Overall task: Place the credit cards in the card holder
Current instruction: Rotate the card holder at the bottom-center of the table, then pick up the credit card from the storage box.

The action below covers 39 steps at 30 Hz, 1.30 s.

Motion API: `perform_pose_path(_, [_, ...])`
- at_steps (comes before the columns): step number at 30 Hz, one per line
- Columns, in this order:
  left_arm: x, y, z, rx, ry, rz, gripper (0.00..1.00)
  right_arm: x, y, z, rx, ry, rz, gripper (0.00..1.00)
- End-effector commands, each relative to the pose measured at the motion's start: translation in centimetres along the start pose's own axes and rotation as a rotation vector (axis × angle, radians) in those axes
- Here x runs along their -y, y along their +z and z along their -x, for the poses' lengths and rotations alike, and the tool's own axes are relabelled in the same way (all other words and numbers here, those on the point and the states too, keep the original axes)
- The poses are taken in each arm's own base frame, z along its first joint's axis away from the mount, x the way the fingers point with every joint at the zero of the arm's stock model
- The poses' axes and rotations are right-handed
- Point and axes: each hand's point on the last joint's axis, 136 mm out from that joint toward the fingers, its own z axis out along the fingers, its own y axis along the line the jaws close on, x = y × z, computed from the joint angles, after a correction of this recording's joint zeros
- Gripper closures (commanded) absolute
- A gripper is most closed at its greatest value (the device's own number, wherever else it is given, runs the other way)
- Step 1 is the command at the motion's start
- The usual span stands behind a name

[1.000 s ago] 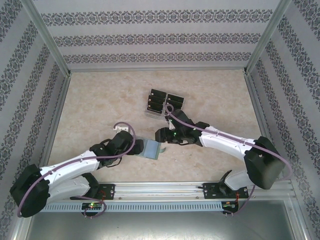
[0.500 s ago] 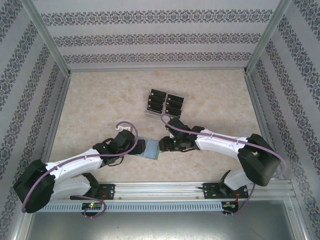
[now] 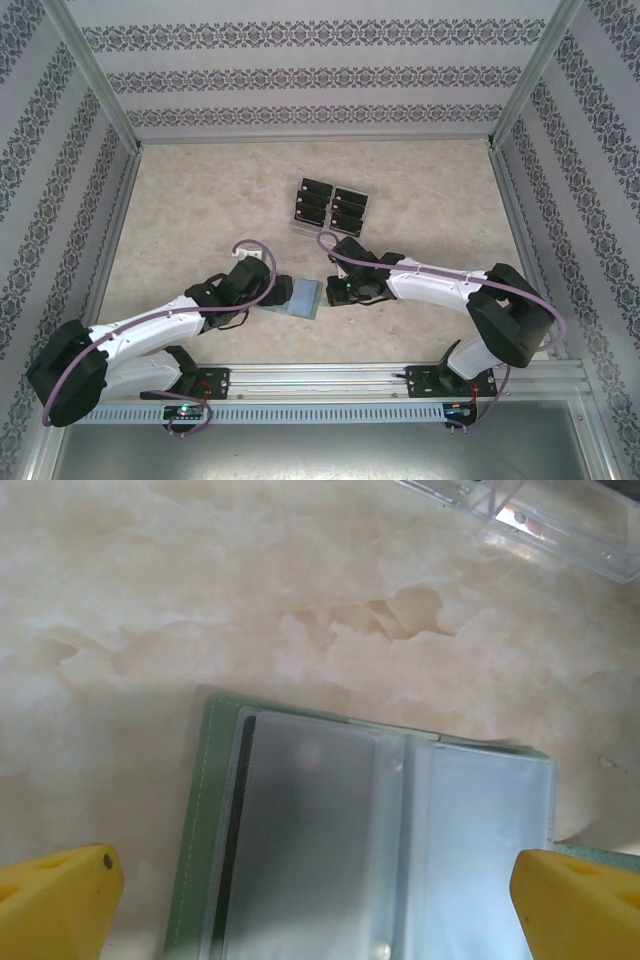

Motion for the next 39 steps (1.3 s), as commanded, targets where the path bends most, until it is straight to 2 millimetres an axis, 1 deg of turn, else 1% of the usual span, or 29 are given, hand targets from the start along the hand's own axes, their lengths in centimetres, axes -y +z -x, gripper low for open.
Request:
perform_pose_path(1, [0.2, -0.8, 1.6, 0.040, 0.009, 0.003, 0.00, 0.1, -0.4, 0.3, -0.030, -0.064, 0.005, 0.98])
perform_pose_path(3, [0.3, -0.9, 1.7, 0.043, 0.009, -0.002, 0.00, 0.4, -0.6, 0.5, -0.042, -0.091, 0.004, 1.00])
perform_pose_path(11, [0.5, -1.3, 1.8, 0.044, 0.008, -0.014, 0.00, 2.0, -1.7, 1.6, -0.078, -0.183, -0.047, 1.00])
perform_pose_path(19, [0.7, -1.2, 2.0, 0.047, 0.008, -0.020, 0.00, 2.8, -1.3, 3.0, -0.080, -0.198, -0.086, 1.00])
perform_pose_path(20, [0.6, -1.2, 2.0, 0.045, 0.009, -0.018, 0.00, 2.8, -1.2, 3.3, -0.078, -0.198, -0.084, 0.99])
perform_pose_path(21, [0.7, -1.2, 2.0, 0.046, 0.008, -0.018, 0.00, 2.6, -1.2, 3.4, -0.079, -0.200, -0.080, 0.92])
perform_pose_path(23, [0.5, -1.2, 2.1, 0.047, 0.002, -0.009, 0.00, 2.0, -1.7, 3.9, -0.068, -0.201, -0.065, 0.73])
perform_pose_path(24, [0.4, -1.2, 2.1, 0.047, -0.004, 0.003, 0.00, 1.6, -2.3, 4.2, -0.054, -0.204, -0.054, 0.69])
perform_pose_path(26, [-0.7, -1.6, 2.2, 0.049, -0.023, 0.061, 0.00, 0.3, -4.1, 5.7, 0.003, -0.198, -0.013, 0.63])
perform_pose_path(29, [-2.5, -2.1, 2.5, 0.070, -0.081, 0.135, 0.00, -0.9, -6.5, 8.3, 0.086, -0.198, 0.021, 0.58])
perform_pose_path(31, [-3.5, -2.5, 2.8, 0.083, -0.125, 0.155, 0.00, -1.3, -7.4, 10.2, 0.128, -0.217, 0.006, 0.56])
perform_pose_path(34, [-4.8, -3.0, 3.2, 0.087, -0.171, 0.176, 0.00, -1.8, -7.6, 13.1, 0.169, -0.264, -0.028, 0.53])
perform_pose_path(37, [-6.0, -3.6, 3.7, 0.092, -0.199, 0.188, 0.00, -2.1, -7.0, 15.8, 0.196, -0.334, -0.079, 0.51])
perform_pose_path(39, [-6.6, -4.0, 4.1, 0.099, -0.212, 0.193, 0.00, -2.4, -6.4, 17.2, 0.204, -0.389, -0.112, 0.50])
